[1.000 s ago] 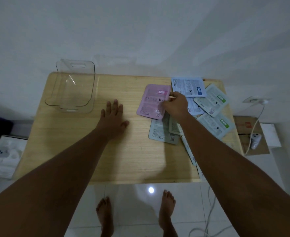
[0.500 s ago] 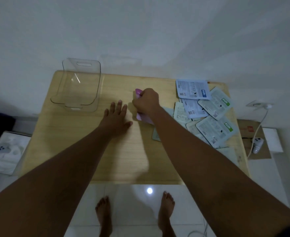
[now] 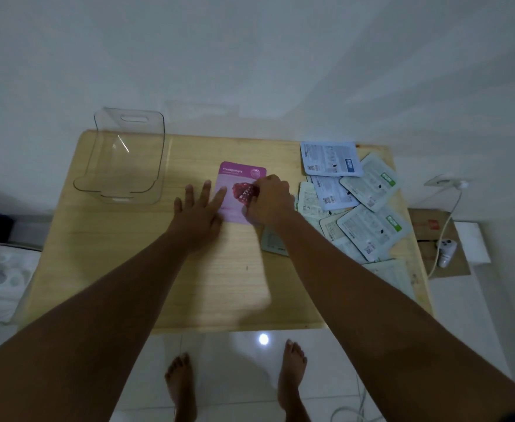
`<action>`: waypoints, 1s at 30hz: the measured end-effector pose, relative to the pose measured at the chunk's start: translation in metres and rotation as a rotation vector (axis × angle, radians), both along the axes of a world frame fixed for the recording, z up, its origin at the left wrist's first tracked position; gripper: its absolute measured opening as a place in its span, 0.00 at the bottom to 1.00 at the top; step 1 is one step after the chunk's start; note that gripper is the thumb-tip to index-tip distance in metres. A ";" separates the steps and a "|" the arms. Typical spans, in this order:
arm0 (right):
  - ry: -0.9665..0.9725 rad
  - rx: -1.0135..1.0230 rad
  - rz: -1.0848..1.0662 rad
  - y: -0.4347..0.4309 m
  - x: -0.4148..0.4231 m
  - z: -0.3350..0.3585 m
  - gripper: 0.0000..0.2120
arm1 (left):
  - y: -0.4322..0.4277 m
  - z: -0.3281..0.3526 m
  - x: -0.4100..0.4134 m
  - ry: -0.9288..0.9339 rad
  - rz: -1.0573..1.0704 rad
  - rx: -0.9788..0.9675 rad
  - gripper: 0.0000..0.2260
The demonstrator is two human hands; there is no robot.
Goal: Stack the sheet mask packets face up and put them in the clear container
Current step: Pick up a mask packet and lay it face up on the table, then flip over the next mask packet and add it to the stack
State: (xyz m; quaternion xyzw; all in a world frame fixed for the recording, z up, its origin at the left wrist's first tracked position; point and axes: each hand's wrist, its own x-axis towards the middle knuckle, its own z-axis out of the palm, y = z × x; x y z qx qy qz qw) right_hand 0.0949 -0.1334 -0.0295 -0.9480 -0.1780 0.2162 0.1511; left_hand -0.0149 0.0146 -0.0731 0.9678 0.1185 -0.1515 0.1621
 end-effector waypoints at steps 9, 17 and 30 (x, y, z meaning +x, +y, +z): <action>-0.230 0.000 -0.224 -0.062 0.023 0.006 0.22 | -0.004 -0.005 -0.002 -0.018 -0.031 0.107 0.29; -0.127 -0.195 -0.210 -0.088 0.072 -0.011 0.29 | -0.003 -0.007 -0.004 -0.031 -0.046 0.124 0.30; -0.211 0.029 -0.502 -0.094 0.065 -0.009 0.28 | -0.004 -0.006 -0.004 -0.029 -0.034 0.112 0.29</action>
